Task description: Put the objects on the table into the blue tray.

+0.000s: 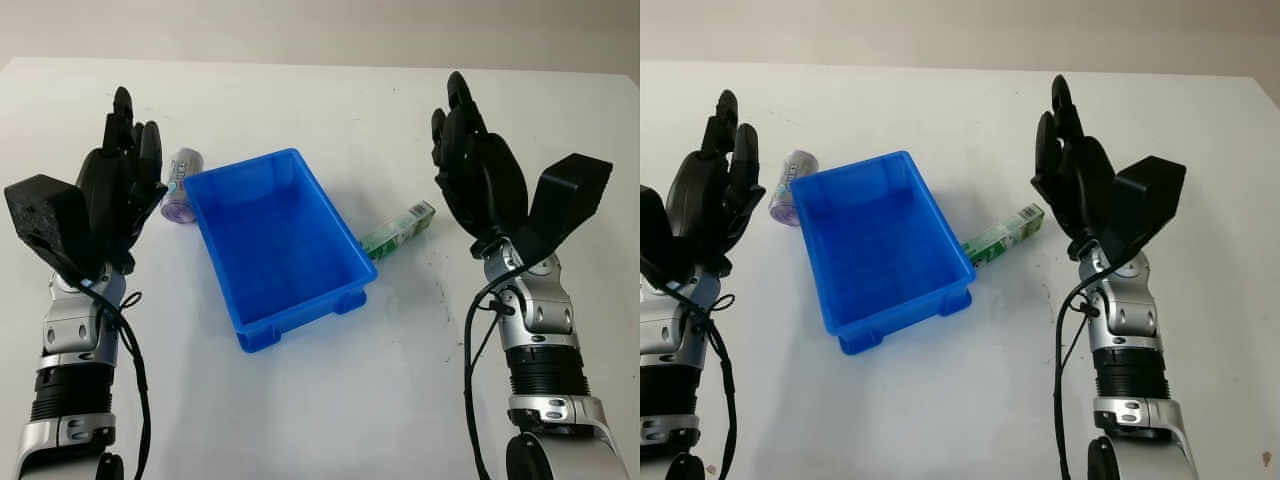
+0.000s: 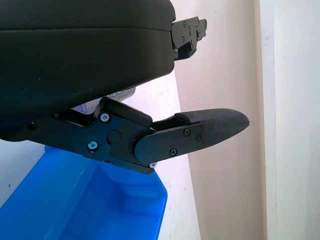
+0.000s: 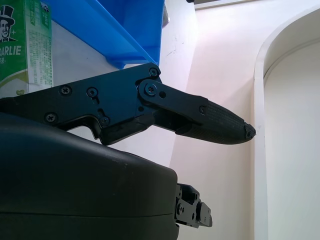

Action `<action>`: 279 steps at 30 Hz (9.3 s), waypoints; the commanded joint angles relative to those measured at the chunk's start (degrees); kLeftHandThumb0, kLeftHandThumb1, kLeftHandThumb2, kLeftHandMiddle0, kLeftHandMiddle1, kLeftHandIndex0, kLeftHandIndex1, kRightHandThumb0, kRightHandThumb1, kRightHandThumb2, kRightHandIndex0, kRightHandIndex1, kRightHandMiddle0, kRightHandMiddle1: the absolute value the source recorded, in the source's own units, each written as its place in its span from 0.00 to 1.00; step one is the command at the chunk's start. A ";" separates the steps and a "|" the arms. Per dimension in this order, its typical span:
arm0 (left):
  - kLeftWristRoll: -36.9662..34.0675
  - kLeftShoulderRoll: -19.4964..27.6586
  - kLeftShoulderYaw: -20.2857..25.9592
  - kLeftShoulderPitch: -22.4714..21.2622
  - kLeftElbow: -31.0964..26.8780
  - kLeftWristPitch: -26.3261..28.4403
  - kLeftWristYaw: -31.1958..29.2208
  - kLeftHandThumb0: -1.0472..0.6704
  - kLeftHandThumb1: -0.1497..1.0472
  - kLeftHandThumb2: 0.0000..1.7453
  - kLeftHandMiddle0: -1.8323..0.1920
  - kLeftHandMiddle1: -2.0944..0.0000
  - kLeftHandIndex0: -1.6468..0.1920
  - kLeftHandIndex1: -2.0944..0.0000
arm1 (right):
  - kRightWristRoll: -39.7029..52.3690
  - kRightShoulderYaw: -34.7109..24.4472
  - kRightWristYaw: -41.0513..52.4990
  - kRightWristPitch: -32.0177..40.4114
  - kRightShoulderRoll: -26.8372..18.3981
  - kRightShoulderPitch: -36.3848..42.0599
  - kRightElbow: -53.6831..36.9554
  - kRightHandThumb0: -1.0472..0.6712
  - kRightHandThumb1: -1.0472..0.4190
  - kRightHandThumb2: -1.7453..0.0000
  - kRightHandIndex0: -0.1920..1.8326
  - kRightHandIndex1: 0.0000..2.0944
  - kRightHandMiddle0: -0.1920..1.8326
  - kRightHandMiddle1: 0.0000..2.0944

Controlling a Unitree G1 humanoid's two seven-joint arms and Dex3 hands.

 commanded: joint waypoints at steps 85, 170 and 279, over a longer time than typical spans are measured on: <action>0.43 1.08 -0.10 -1.30 -0.23 1.30 -0.07 0.17 1.00 0.36 1.00 0.98 1.00 1.00 | -44.67 25.71 10.25 -36.03 -30.39 -11.19 14.19 0.32 0.16 0.97 0.35 0.09 0.36 0.06; 1.25 1.06 -0.57 -1.70 -0.20 2.21 -0.17 0.17 1.00 0.37 1.00 0.99 1.00 1.00 | -49.78 29.13 -21.25 -55.37 -18.23 -29.81 25.44 0.34 0.07 0.97 0.41 0.80 0.36 0.81; 49.16 31.72 -31.96 -30.90 39.41 -22.93 -1.13 0.42 0.84 0.02 1.00 1.00 1.00 0.98 | -15.56 10.30 7.86 -2.42 -12.76 -12.08 5.42 0.19 0.00 0.63 0.00 0.00 0.00 0.01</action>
